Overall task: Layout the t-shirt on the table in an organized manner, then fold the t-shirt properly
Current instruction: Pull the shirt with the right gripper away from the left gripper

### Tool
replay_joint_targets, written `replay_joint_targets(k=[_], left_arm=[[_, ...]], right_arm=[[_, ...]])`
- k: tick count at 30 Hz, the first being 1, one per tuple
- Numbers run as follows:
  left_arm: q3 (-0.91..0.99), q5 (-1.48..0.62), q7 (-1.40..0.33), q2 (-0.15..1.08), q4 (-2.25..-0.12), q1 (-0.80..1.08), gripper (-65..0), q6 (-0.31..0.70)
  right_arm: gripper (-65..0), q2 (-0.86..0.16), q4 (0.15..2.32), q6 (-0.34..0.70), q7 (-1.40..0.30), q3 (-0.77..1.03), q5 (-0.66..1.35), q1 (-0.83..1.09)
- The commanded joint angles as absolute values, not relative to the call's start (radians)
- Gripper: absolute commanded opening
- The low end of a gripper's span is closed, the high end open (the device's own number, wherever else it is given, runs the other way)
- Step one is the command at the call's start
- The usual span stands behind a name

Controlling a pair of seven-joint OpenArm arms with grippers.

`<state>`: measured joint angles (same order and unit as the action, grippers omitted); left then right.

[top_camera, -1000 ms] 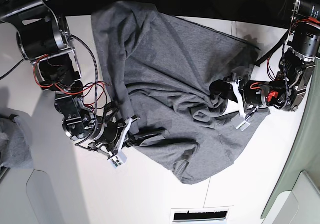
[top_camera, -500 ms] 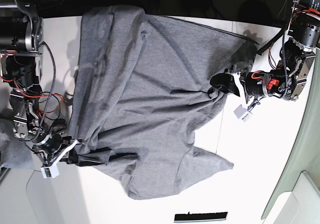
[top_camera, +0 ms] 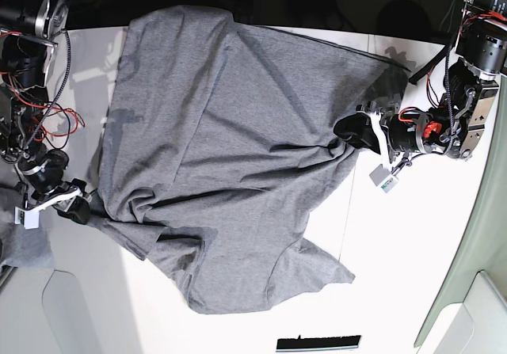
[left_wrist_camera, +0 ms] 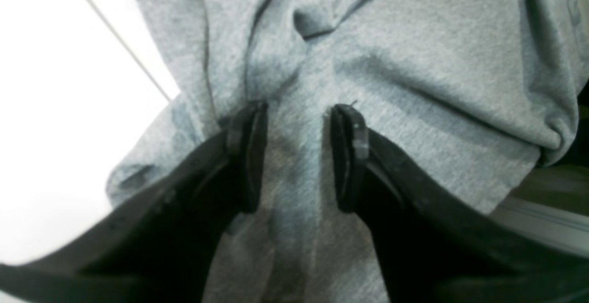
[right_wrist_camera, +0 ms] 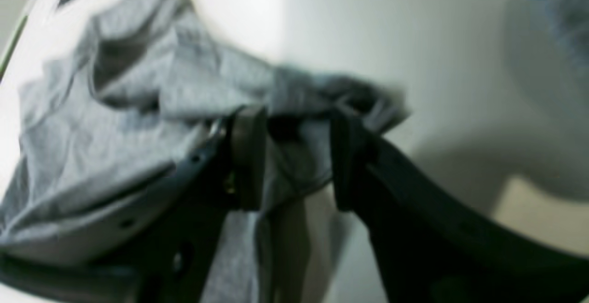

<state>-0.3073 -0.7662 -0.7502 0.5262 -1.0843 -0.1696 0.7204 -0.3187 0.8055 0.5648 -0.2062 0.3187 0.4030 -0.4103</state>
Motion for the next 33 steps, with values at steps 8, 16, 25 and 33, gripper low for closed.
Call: replay_joint_targets(k=[8, 16, 25, 33], left_arm=[[-0.306, -0.717, -0.786, 0.541, -1.085, -0.177, -37.9, 0.698], [-0.307, -0.721, -0.789, 0.540, -1.085, -0.159, -37.9, 0.698], [-0.307, -0.720, -0.789, 0.540, -1.085, -0.124, -37.9, 0.698], [-0.307, -0.720, -0.789, 0.541, -1.085, -0.124, -37.9, 0.698]], right_arm=[[-35.8, -0.323, 0.876, 0.542, -0.178, 0.226, 0.357, -0.499], [-27.5, -0.282, 0.788, 0.264, -0.122, 0.009, 0.190, -0.600], [-58.5, -0.243, 0.644, 0.250, -0.048, -0.186, 0.051, -0.656], [-65.0, -0.258, 0.645, 0.203, -0.044, -0.183, -0.022, -0.656]])
